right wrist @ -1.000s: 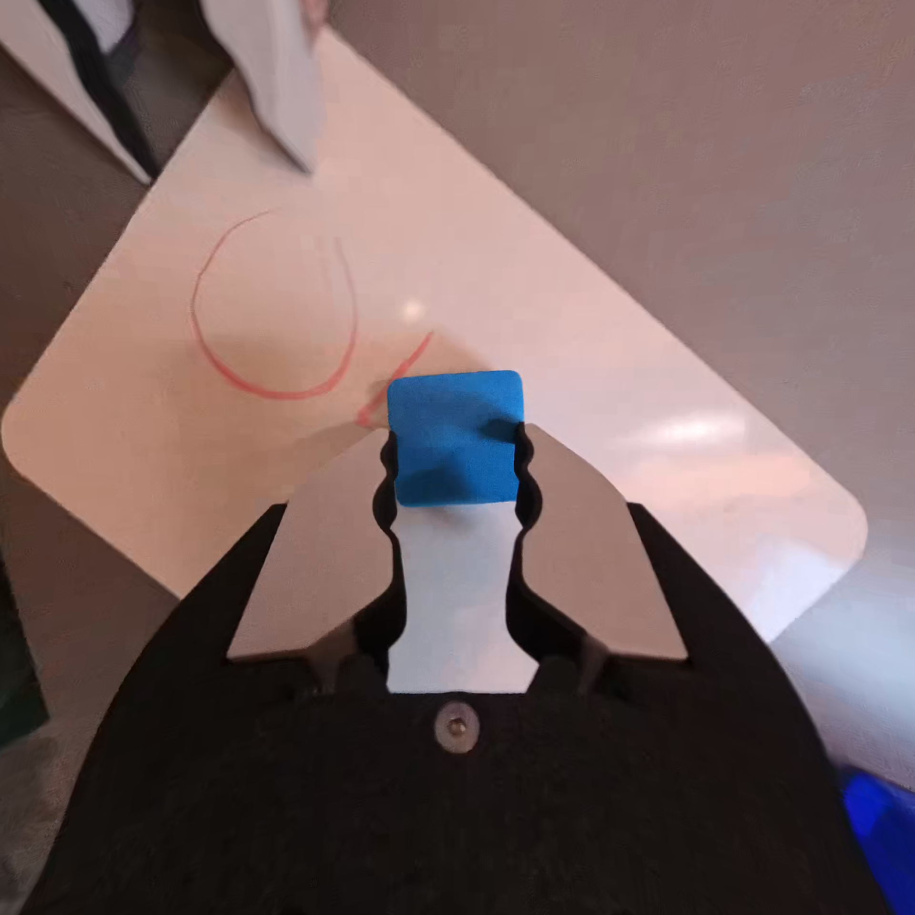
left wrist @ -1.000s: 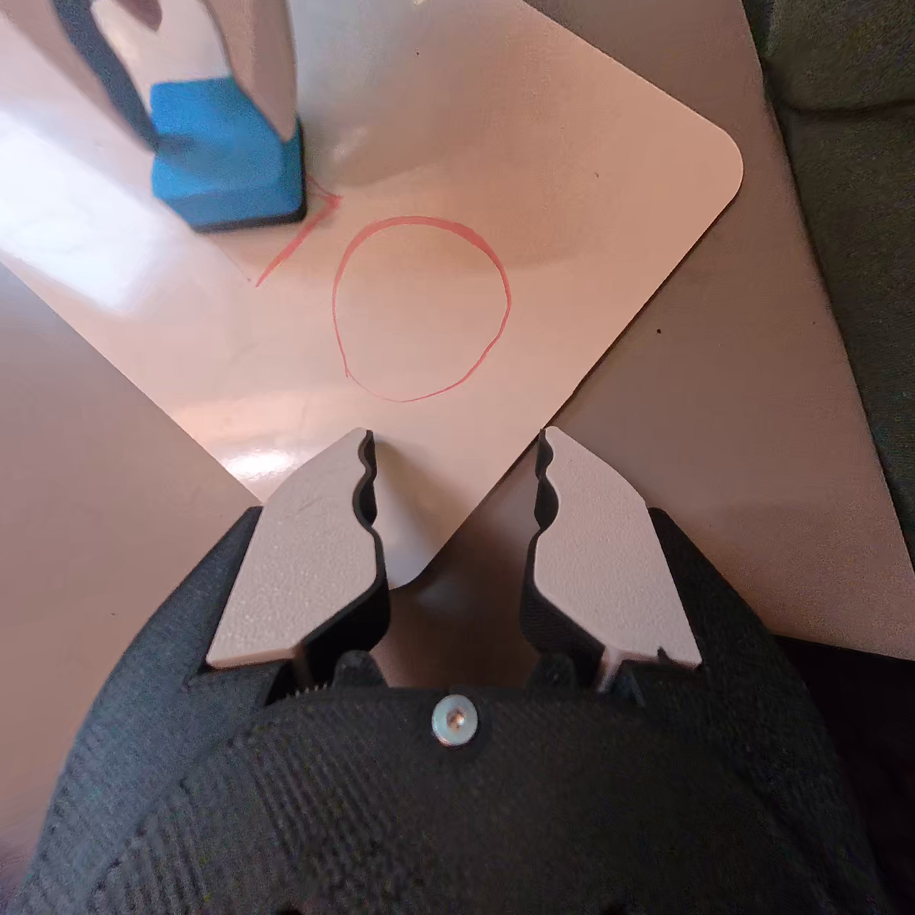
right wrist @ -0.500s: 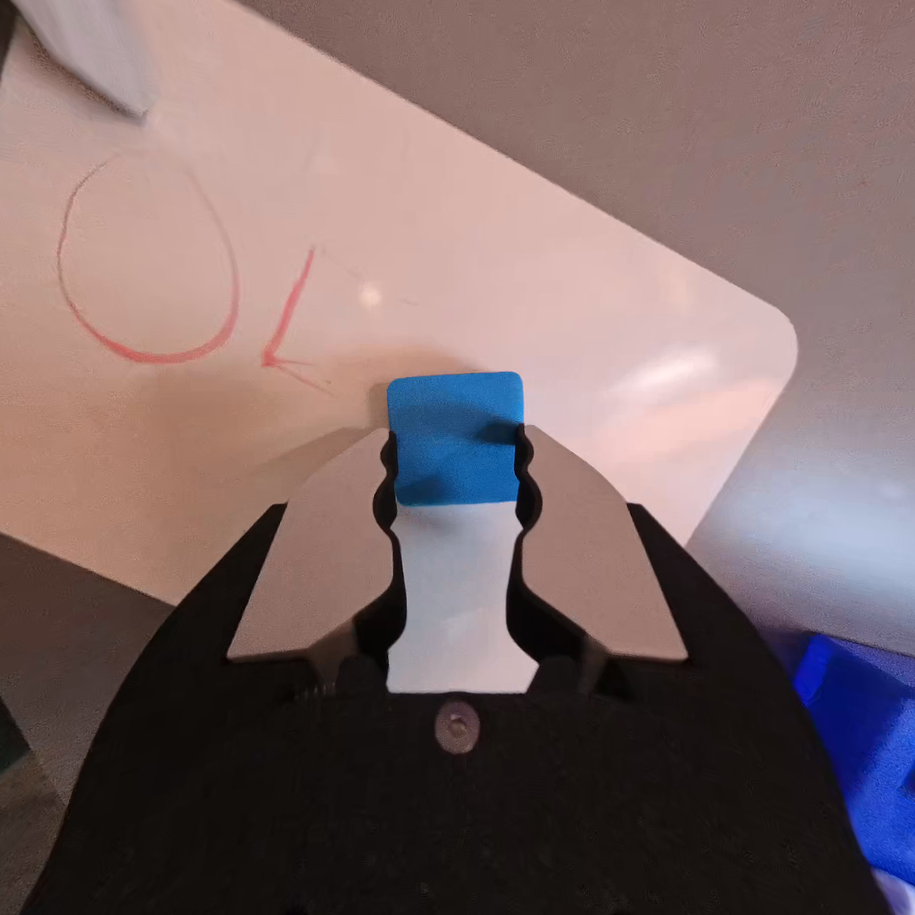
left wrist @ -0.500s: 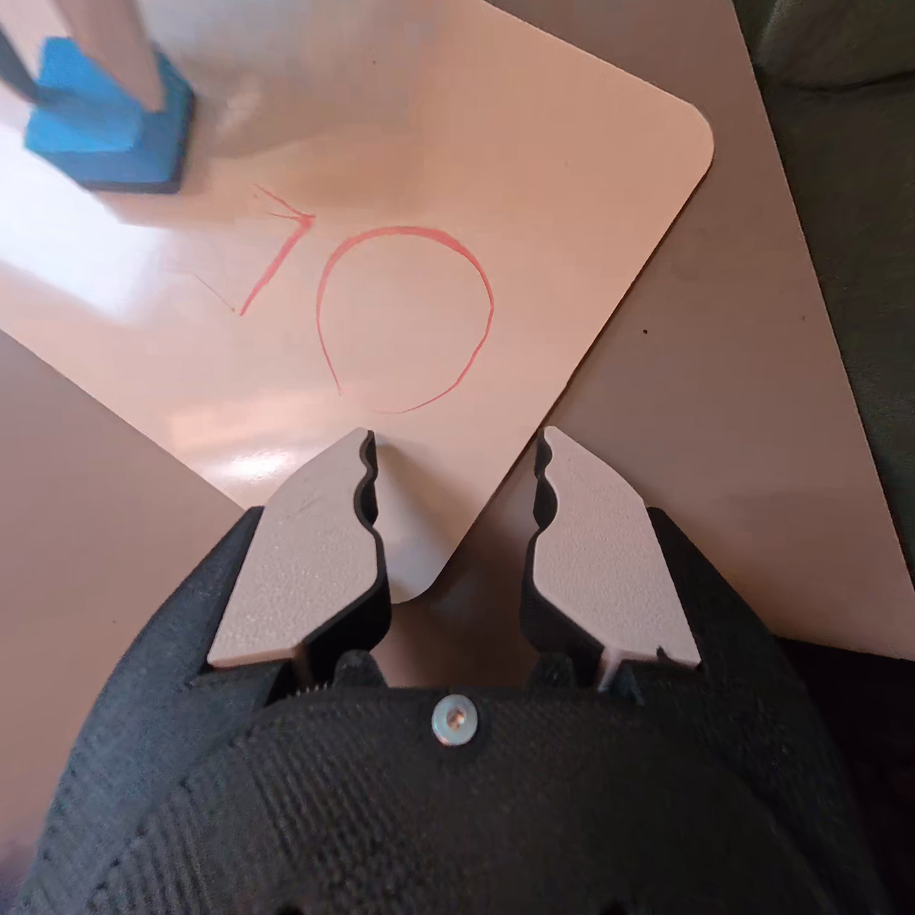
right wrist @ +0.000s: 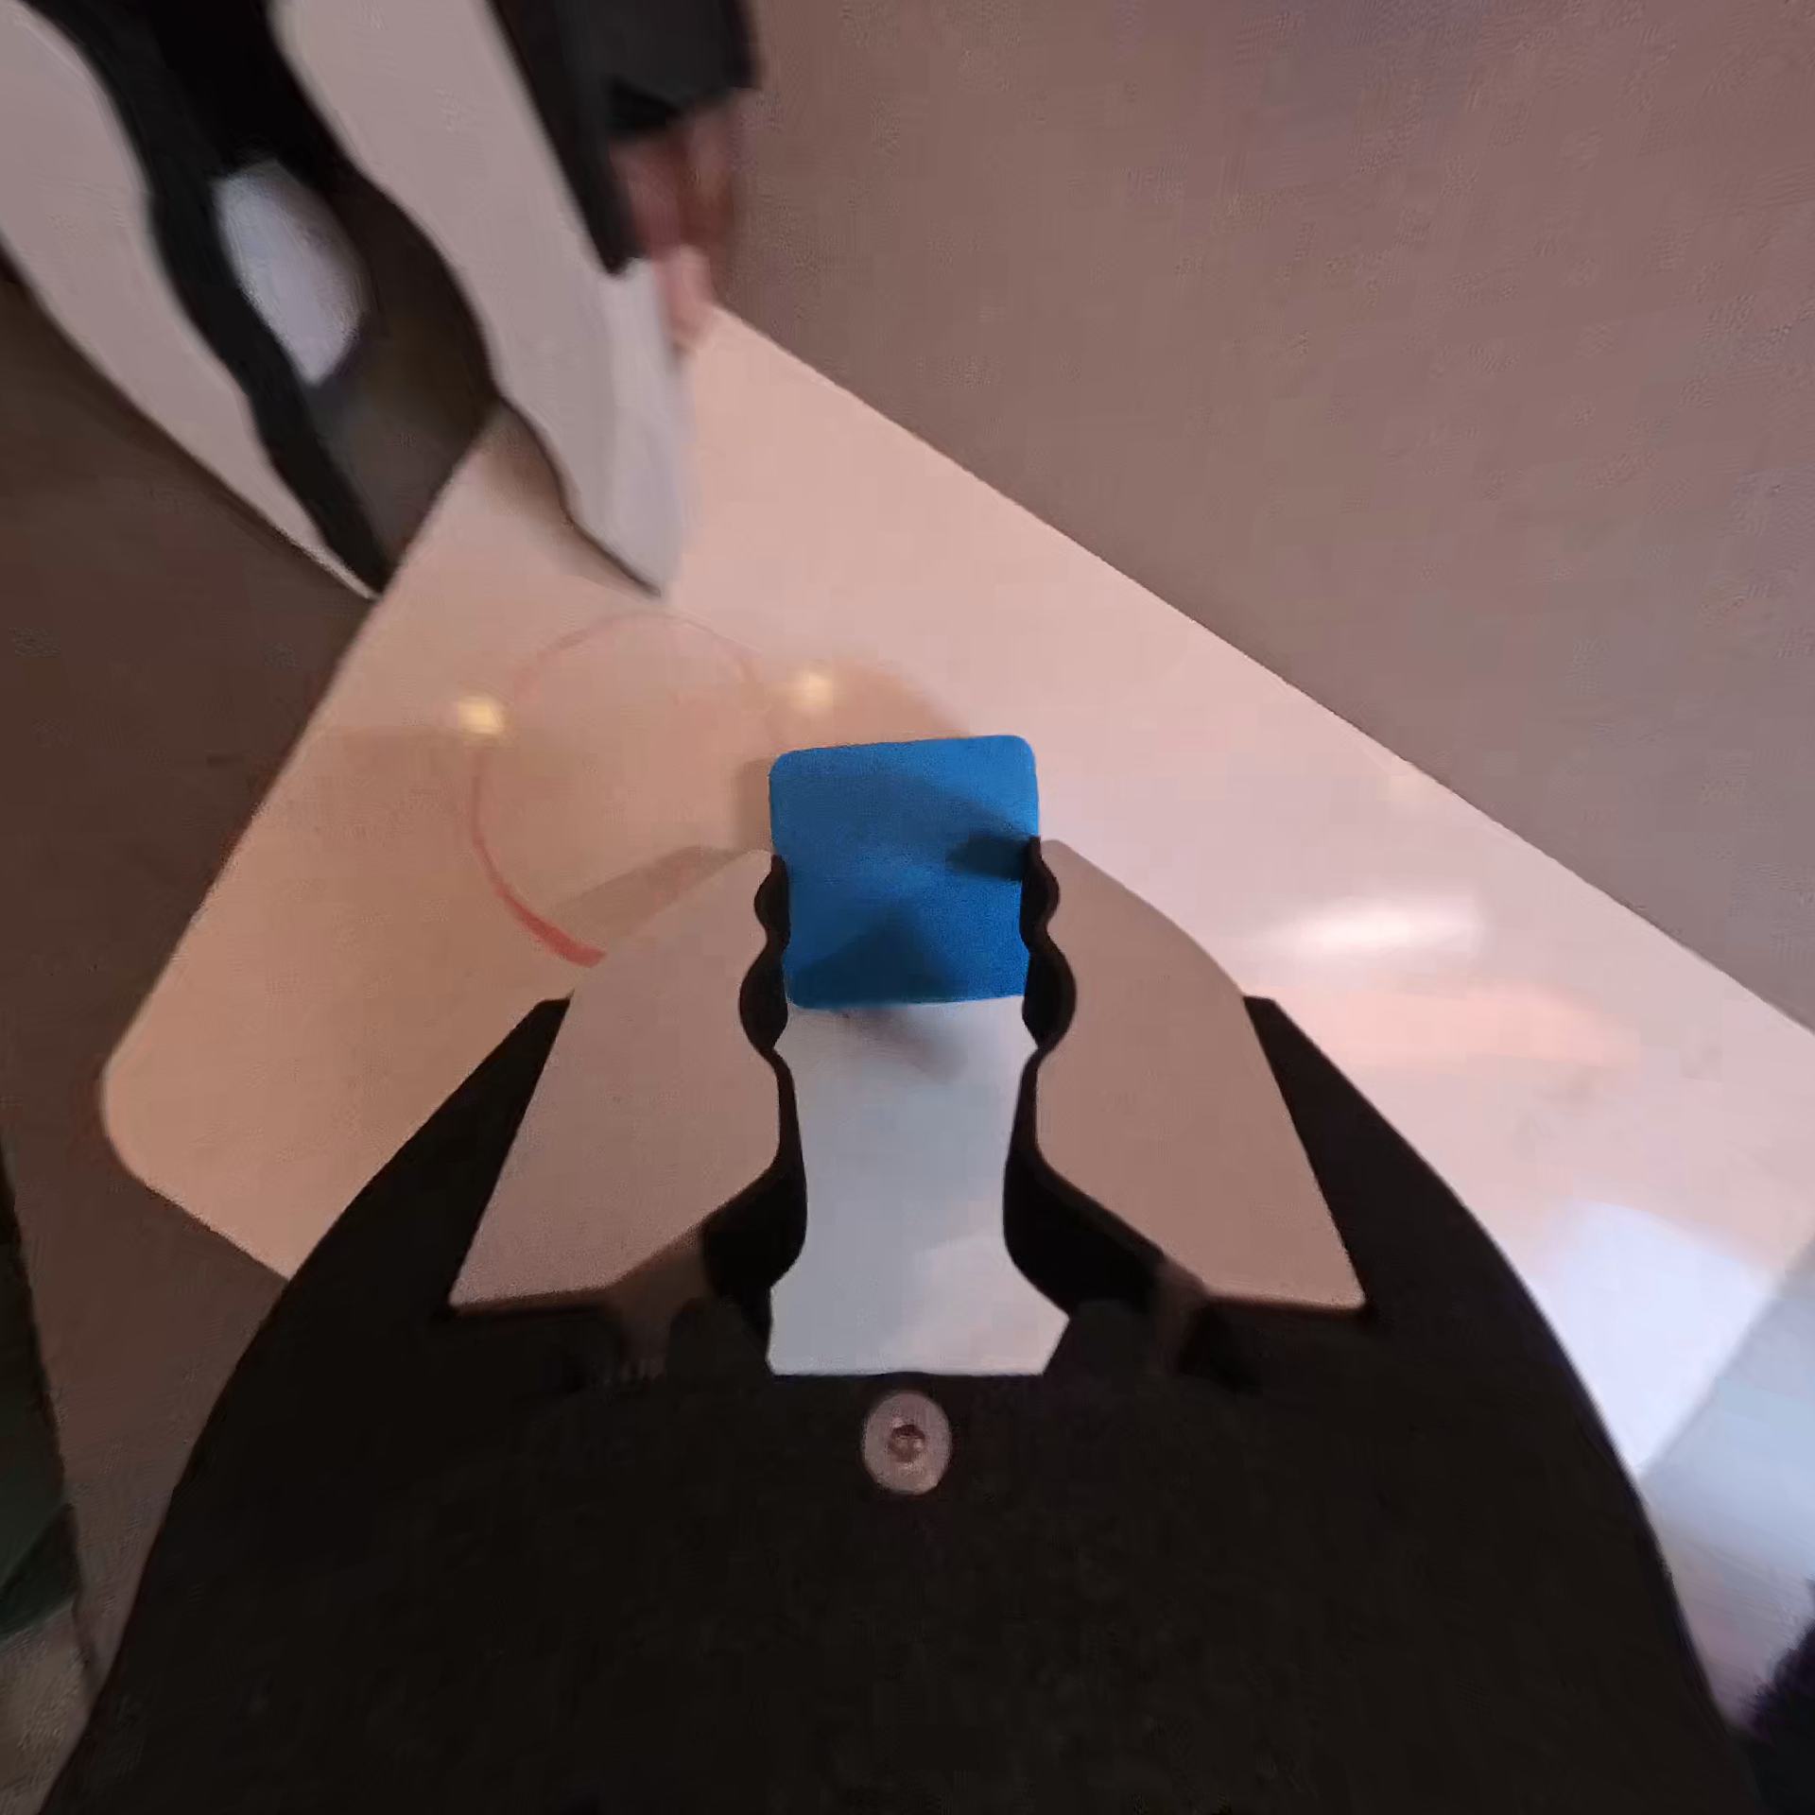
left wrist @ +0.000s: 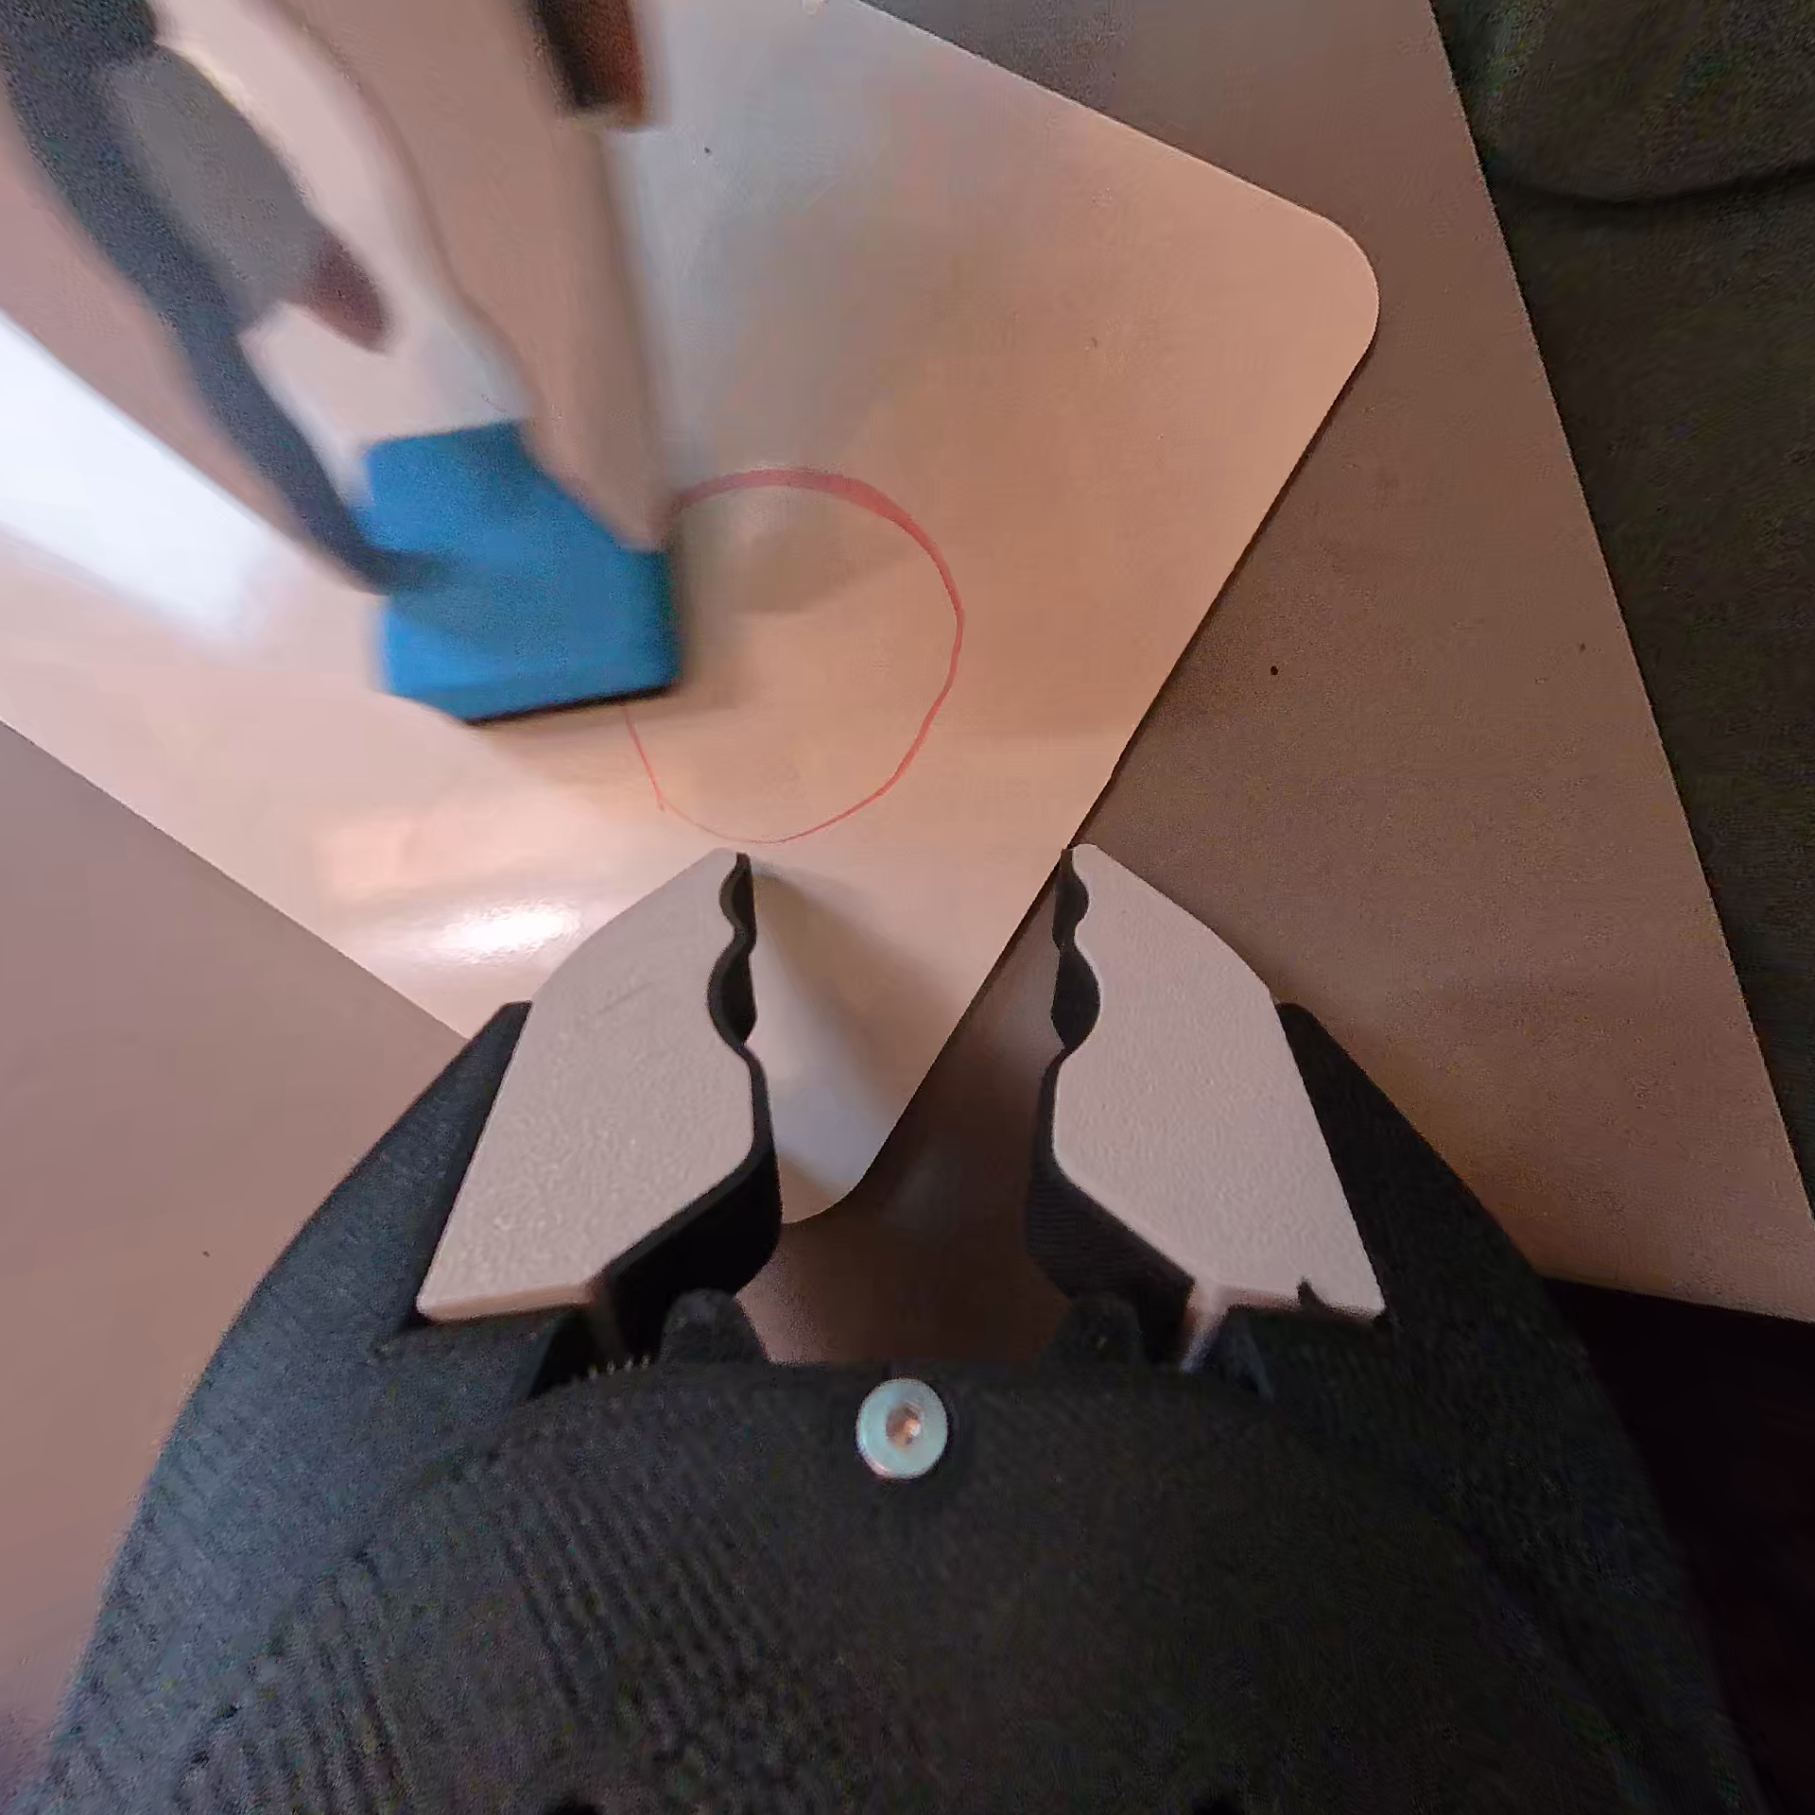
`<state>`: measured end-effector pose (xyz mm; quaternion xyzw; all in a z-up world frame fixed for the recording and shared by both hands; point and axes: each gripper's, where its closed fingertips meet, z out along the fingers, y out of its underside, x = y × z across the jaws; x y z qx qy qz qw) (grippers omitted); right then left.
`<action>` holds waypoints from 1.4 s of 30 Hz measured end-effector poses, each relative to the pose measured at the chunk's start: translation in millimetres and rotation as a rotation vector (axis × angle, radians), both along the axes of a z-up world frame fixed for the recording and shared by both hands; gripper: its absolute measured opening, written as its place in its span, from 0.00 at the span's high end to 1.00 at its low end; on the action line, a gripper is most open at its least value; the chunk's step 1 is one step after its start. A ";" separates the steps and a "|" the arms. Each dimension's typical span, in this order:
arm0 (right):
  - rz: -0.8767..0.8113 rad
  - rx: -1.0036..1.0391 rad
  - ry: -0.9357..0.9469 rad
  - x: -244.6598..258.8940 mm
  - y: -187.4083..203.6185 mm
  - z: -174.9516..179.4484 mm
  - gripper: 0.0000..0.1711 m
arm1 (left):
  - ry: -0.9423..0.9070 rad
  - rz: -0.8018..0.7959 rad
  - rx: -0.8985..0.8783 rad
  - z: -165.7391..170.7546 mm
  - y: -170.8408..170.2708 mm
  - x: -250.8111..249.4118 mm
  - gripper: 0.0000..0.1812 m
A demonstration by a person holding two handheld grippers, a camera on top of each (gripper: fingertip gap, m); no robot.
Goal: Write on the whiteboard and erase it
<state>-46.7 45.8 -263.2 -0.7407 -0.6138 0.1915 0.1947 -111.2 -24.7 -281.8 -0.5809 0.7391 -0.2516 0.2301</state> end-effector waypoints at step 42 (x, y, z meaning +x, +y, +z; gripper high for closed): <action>0.197 -0.020 0.020 -14.1 -83.9 -4.9 0.73 | 0.004 -0.021 0.009 -1.8 -4.3 1.7 0.74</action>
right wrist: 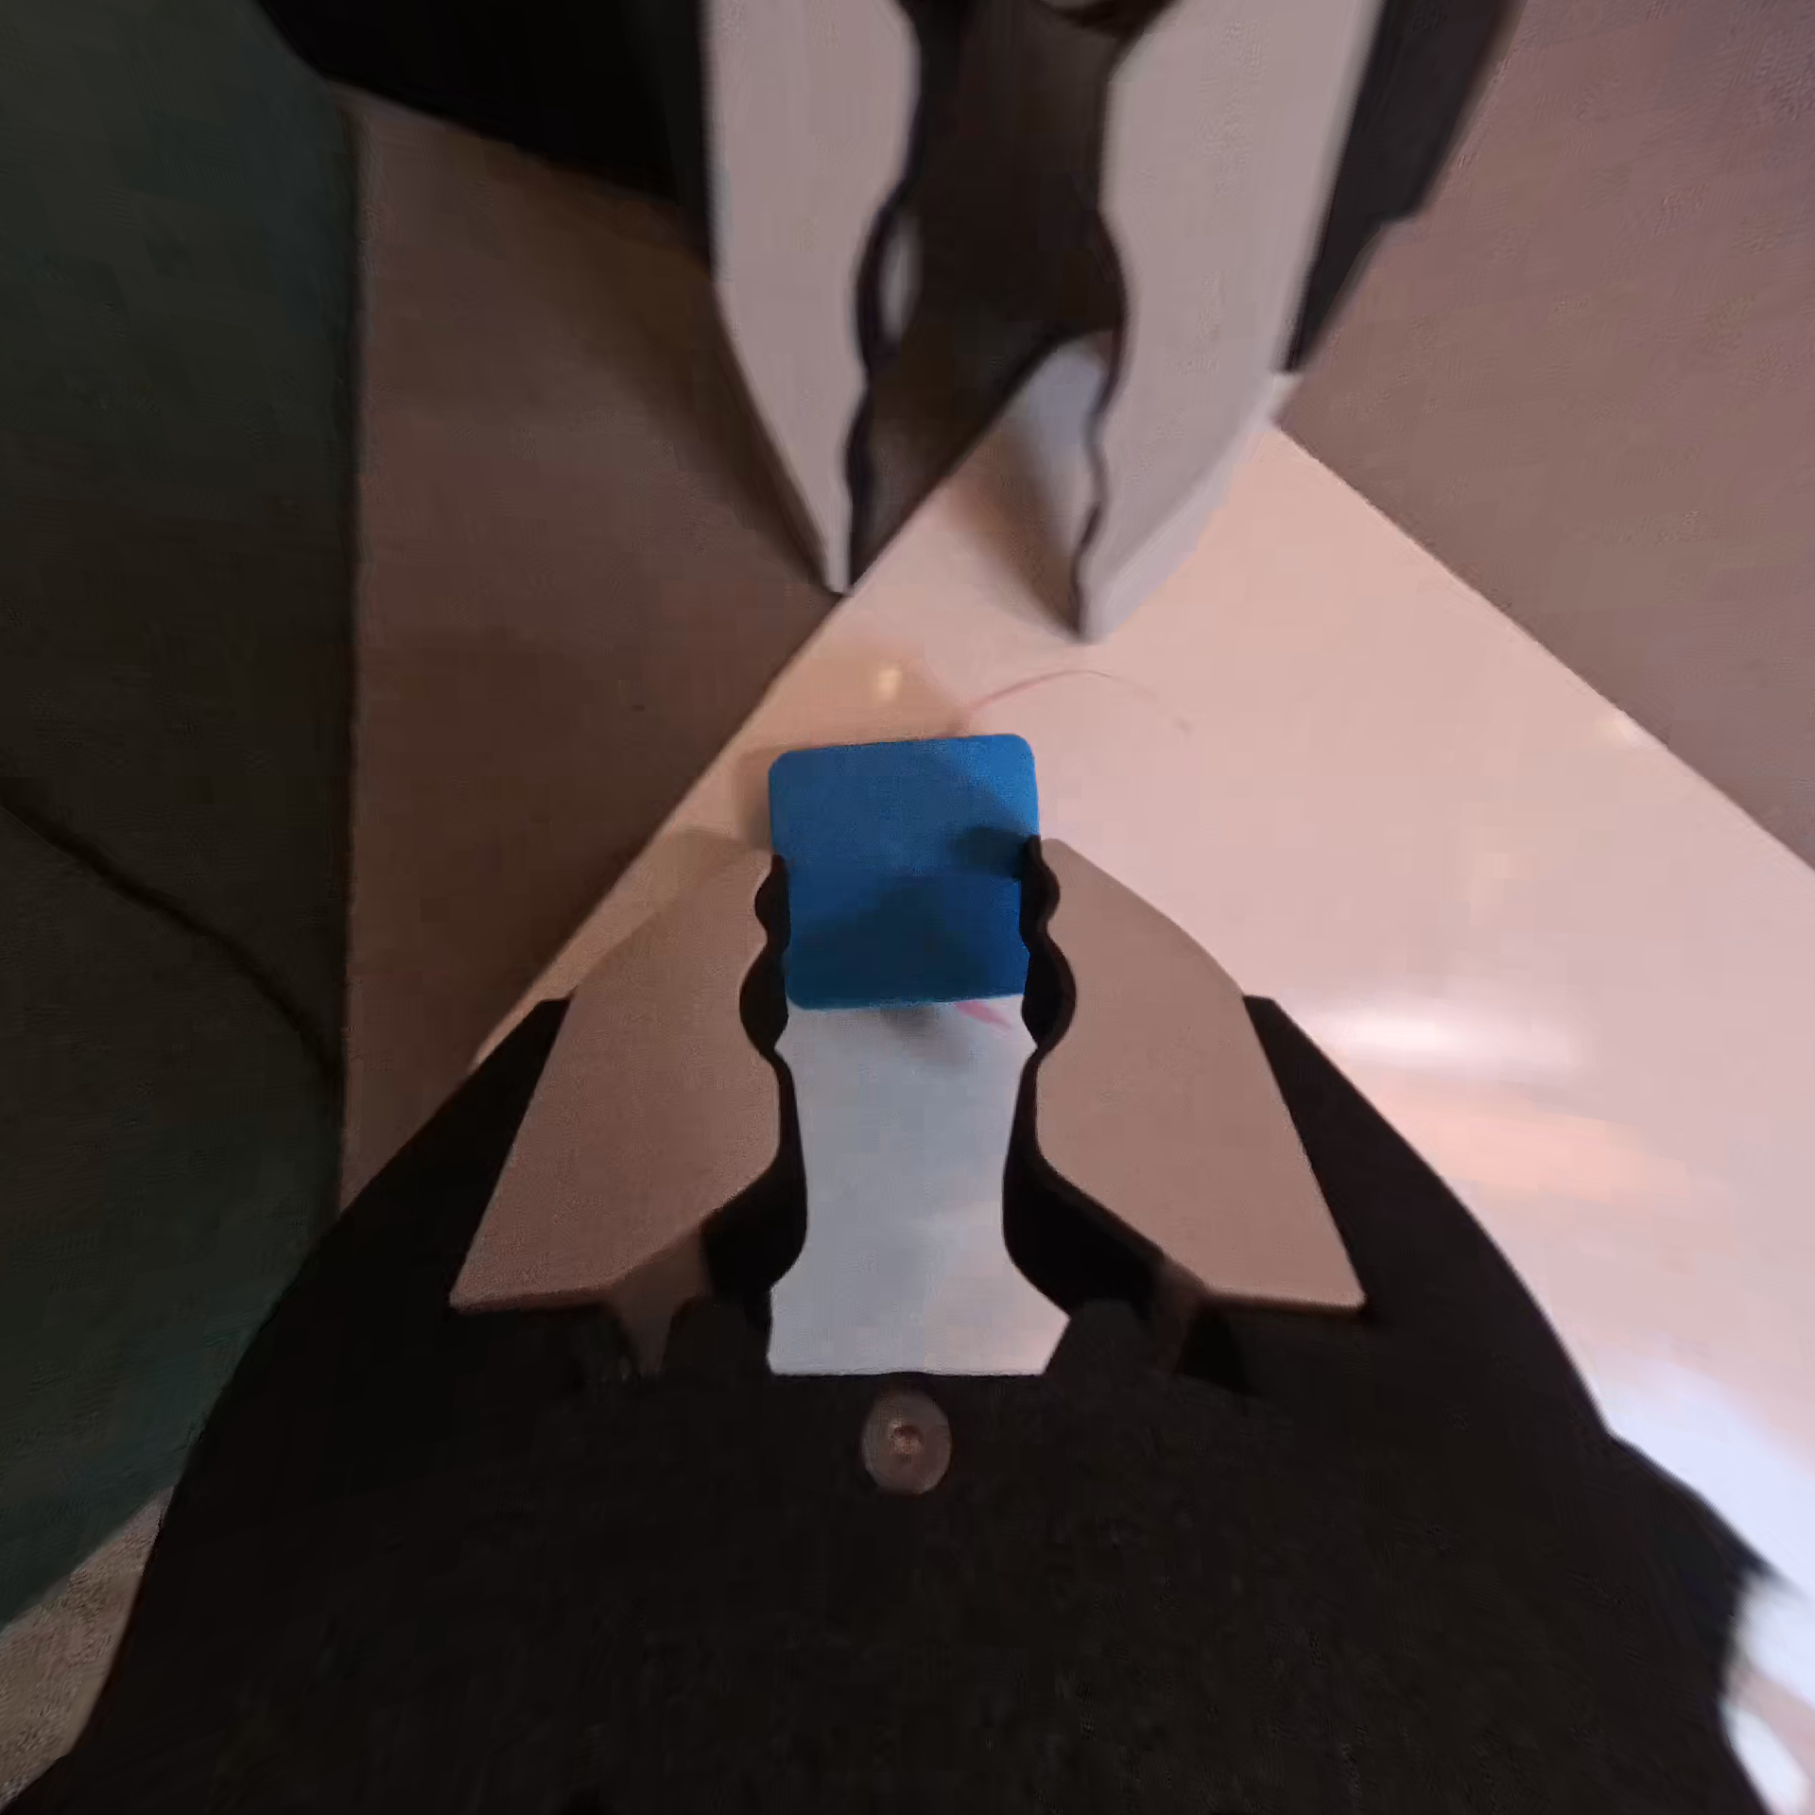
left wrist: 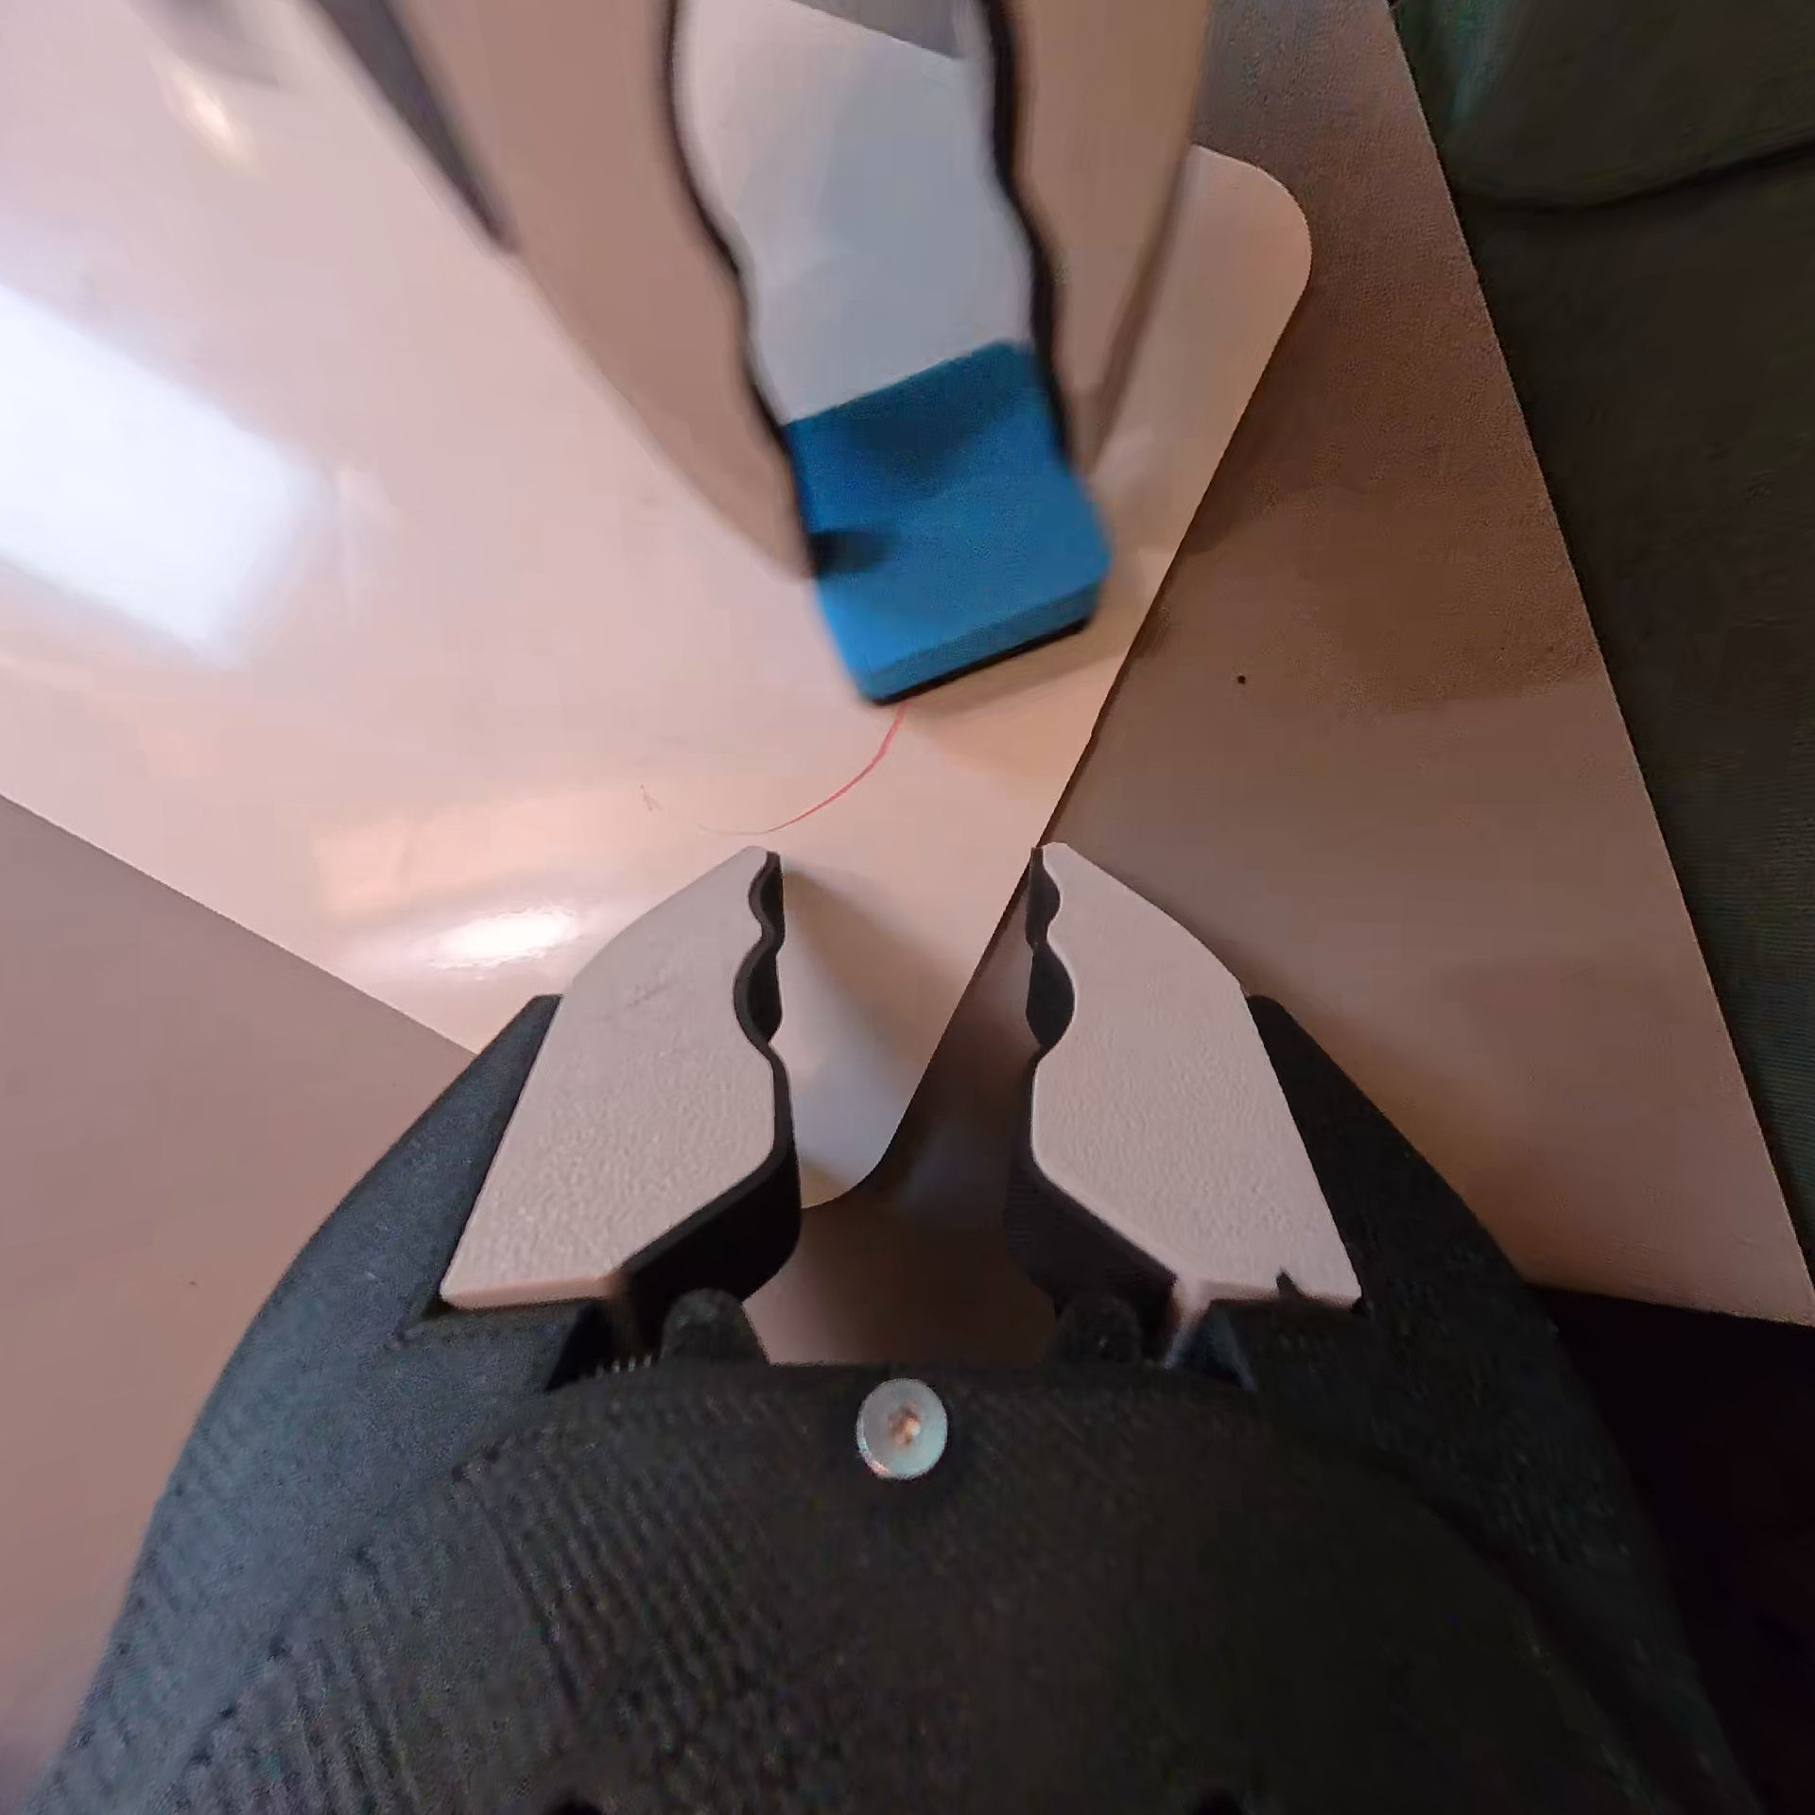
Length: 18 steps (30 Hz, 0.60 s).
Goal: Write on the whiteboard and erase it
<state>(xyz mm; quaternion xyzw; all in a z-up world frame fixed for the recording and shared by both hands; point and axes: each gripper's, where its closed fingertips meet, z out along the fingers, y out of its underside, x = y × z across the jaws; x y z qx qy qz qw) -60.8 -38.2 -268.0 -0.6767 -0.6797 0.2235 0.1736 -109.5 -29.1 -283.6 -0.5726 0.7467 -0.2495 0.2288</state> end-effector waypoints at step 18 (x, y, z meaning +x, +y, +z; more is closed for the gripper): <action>-0.065 -0.017 0.052 6.7 20.9 4.6 0.73 | -0.002 -0.005 0.001 1.0 -0.6 0.9 0.74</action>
